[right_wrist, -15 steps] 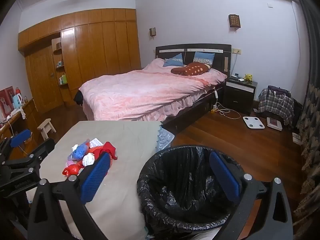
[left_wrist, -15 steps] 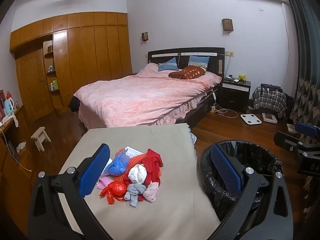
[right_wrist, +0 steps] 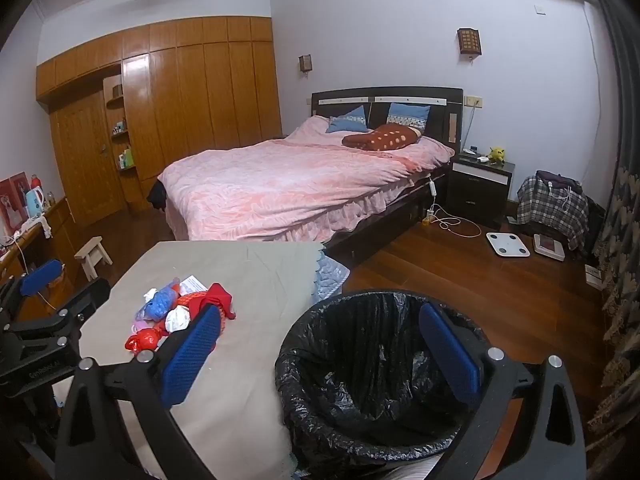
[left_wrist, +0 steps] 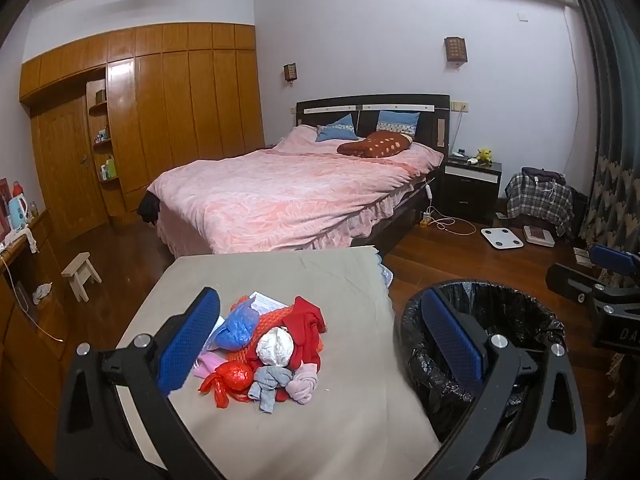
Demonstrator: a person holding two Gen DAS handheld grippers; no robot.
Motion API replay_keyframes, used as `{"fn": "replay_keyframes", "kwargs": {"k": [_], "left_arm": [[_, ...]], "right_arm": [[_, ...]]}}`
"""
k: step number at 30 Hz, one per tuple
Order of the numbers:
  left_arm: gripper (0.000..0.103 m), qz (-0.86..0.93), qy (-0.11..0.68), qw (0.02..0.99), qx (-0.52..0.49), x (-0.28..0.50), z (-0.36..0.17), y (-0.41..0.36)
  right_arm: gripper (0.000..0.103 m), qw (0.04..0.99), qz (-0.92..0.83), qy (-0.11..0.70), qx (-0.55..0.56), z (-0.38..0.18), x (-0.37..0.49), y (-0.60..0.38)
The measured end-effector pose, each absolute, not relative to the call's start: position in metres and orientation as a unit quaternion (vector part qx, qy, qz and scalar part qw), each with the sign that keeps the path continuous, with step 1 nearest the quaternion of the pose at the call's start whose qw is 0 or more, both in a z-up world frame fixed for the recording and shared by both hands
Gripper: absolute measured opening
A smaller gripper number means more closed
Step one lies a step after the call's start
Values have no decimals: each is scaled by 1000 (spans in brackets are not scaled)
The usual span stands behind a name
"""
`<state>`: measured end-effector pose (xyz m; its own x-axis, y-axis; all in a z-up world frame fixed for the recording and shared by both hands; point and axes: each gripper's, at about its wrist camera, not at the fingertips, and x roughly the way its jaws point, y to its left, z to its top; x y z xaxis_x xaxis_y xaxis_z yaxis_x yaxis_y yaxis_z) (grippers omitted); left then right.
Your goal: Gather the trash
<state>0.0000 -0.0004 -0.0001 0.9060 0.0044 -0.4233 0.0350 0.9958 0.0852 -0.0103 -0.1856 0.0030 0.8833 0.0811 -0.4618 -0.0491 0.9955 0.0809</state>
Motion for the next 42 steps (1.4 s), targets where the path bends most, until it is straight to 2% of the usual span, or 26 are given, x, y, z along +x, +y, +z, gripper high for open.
{"fn": "replay_keyframes", "kwargs": {"k": [42], "left_arm": [[98,-8,217,975,44,0,0,0]], "right_arm": [[97,969,36,241,35,1,-11,-178]]}}
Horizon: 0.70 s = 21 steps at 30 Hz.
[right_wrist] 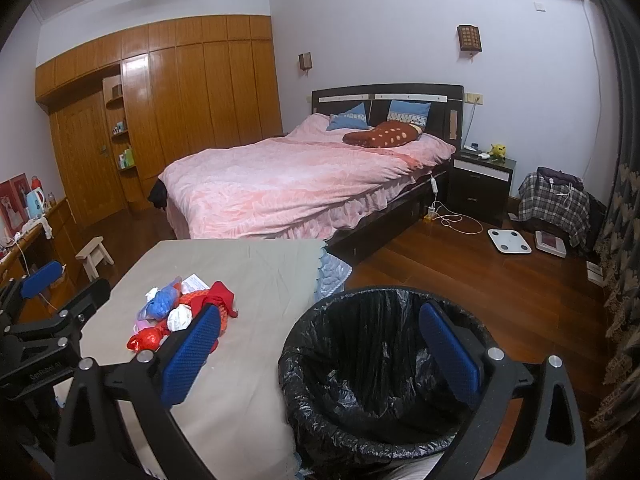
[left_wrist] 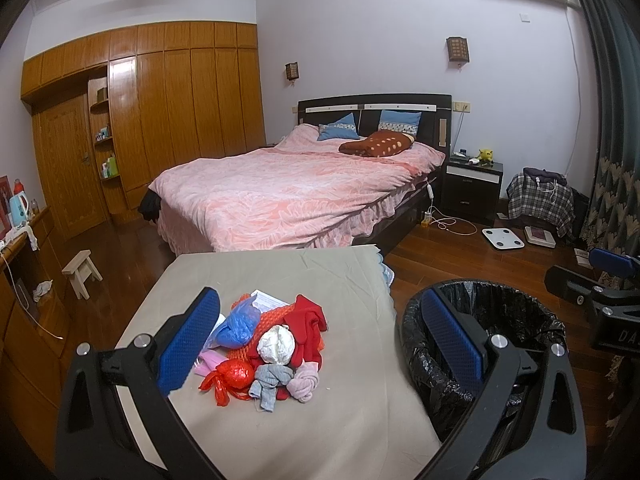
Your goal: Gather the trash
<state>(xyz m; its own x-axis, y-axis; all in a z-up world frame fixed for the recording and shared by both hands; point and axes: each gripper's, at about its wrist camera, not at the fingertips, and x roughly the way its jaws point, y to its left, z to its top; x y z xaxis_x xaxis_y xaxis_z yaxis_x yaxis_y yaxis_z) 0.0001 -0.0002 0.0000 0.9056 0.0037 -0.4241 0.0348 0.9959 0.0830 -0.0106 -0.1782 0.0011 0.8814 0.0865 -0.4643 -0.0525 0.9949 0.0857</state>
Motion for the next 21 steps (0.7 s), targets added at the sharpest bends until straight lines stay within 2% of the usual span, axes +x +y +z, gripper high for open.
{"fn": "replay_keyframes", "kwargs": {"k": [21], "left_arm": [[98,-8,218,975,44,0,0,0]], "right_arm": [[97,969,36,241,37,-2,-10,-180]]}}
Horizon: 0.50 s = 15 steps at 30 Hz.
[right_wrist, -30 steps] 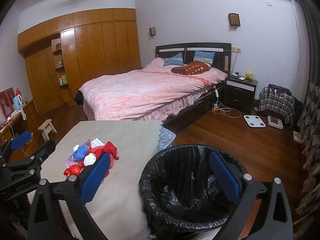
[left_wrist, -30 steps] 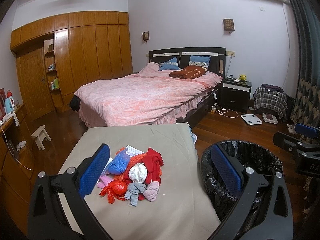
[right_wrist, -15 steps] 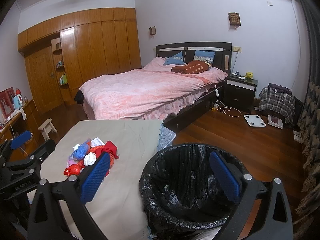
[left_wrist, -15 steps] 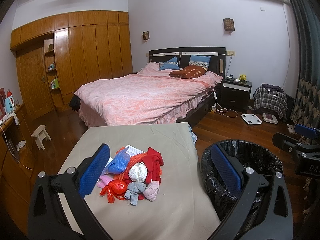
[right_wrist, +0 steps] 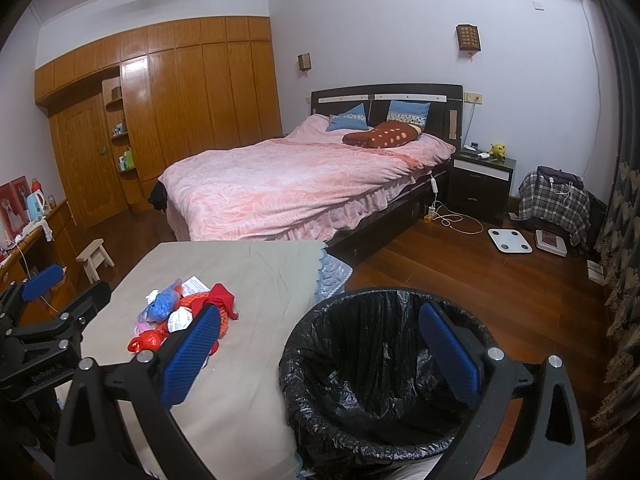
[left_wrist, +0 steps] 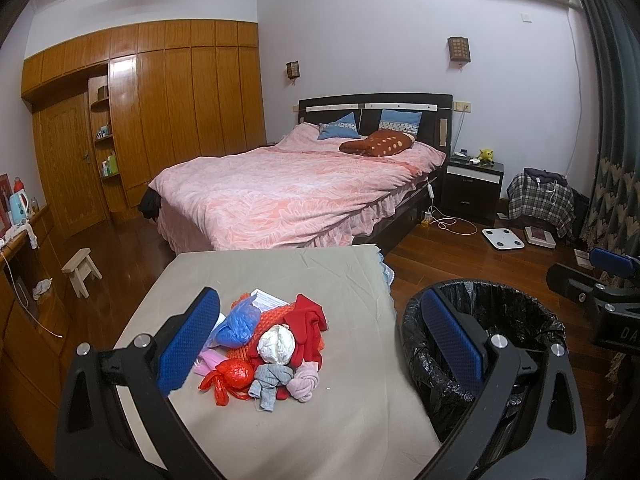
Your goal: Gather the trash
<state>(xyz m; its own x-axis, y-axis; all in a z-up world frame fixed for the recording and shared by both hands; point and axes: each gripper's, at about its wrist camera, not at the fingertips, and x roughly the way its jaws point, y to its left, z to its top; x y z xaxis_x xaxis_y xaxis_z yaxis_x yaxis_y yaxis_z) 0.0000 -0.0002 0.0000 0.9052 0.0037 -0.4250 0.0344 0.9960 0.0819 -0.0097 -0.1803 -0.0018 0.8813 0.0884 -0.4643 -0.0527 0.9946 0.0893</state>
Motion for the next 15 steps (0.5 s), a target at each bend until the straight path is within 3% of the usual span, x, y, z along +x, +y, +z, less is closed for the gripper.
{"fn": "replay_keyframes", "kwargs": {"k": [15], "left_arm": [[98,-5,222,974,39,2,-1,6]], "right_arm": [[97,969,46,241,32,-2,0,-174]]}}
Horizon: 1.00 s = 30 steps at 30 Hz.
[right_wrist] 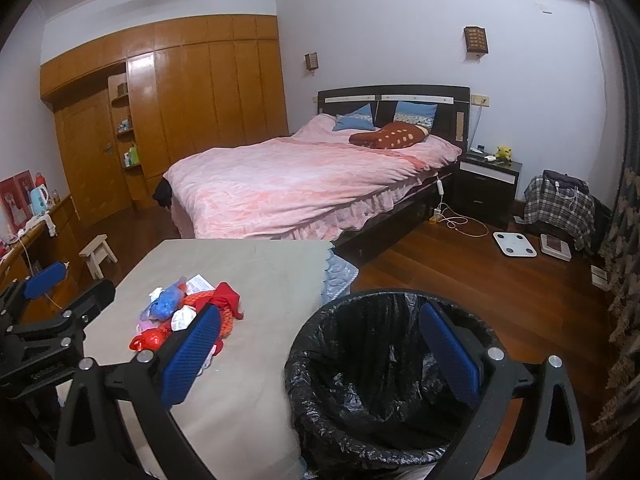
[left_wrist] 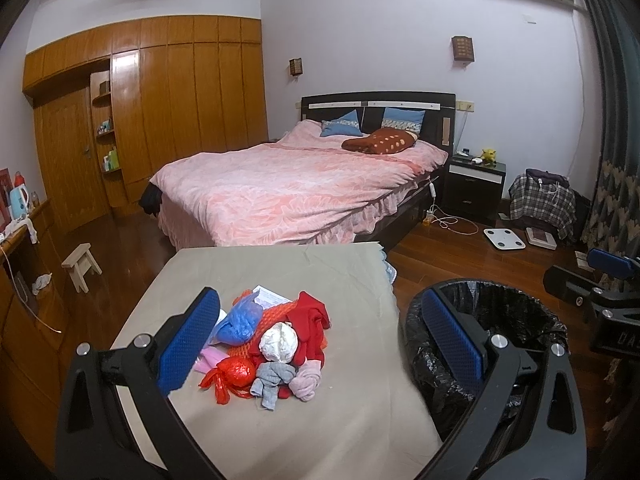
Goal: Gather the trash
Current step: 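Grasp the blue plastic bag with the left tool while the right tool grasps the red cloth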
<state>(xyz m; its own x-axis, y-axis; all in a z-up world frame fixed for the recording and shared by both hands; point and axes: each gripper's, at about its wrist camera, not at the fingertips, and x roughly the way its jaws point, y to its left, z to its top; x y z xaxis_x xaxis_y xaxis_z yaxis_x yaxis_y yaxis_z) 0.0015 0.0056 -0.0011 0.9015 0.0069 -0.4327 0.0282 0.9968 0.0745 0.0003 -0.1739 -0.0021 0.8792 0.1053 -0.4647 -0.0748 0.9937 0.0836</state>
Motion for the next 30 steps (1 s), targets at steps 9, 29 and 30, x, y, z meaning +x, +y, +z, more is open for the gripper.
{"fn": "replay_keyframes", "kwargs": {"k": [9,29,30], "left_arm": [[98,26,216,975,39,9,-16,34],[98,112,267,957,17,59,-84,155],[98,115,269,956,15,65,-88,158]], "right_arm": [[97,968,63,242,26,-12,17,-153],[88,943,136,304,7,-102,112,-52],[87,941,139,307,8,-106,118,-49]]}}
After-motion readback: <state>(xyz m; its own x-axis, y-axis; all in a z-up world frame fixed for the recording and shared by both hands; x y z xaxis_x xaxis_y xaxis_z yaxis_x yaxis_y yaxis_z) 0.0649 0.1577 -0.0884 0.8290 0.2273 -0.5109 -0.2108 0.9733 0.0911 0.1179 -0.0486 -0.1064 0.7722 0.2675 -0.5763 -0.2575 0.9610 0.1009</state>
